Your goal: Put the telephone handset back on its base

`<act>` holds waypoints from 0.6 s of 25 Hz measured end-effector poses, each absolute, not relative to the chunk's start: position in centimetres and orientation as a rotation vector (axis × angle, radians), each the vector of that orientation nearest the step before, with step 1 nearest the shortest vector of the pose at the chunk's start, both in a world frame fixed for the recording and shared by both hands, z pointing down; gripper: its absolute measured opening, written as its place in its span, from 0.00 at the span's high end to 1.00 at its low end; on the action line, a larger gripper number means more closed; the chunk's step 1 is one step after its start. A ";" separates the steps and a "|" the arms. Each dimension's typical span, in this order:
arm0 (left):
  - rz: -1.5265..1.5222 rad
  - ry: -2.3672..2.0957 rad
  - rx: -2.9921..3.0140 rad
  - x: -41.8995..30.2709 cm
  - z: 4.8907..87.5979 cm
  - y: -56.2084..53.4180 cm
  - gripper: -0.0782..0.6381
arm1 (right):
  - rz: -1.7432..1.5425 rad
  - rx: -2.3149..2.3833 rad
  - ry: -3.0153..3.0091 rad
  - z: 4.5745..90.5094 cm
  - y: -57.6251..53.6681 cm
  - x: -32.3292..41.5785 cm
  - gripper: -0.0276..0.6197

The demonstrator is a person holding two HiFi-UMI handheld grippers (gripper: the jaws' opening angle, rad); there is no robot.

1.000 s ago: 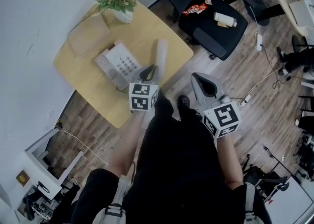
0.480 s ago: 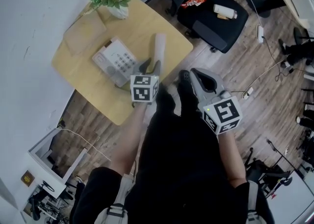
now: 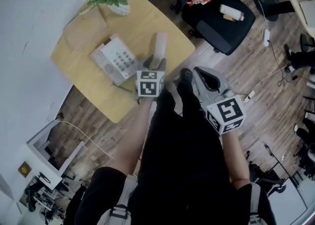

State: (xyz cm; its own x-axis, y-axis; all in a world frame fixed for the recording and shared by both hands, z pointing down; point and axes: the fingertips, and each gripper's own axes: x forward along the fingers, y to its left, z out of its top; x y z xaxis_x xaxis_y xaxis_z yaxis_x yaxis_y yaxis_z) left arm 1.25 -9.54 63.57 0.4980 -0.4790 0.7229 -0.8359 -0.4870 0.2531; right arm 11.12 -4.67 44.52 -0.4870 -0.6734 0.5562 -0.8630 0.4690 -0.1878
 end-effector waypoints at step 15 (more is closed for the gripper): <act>0.876 -1.132 2.073 2.9 66.1 -11.8 0.60 | 0.701 1.192 -2.317 46.7 -6.5 14.5 0.95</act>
State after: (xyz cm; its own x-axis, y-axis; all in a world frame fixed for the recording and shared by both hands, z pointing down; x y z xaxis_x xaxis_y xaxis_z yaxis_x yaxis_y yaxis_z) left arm 2.86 -11.79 66.09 0.4150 -0.4675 0.7805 -0.8730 -0.4463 0.1969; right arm 14.47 -6.46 46.68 -0.5320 -0.6107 0.5865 -0.8334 0.5002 -0.2351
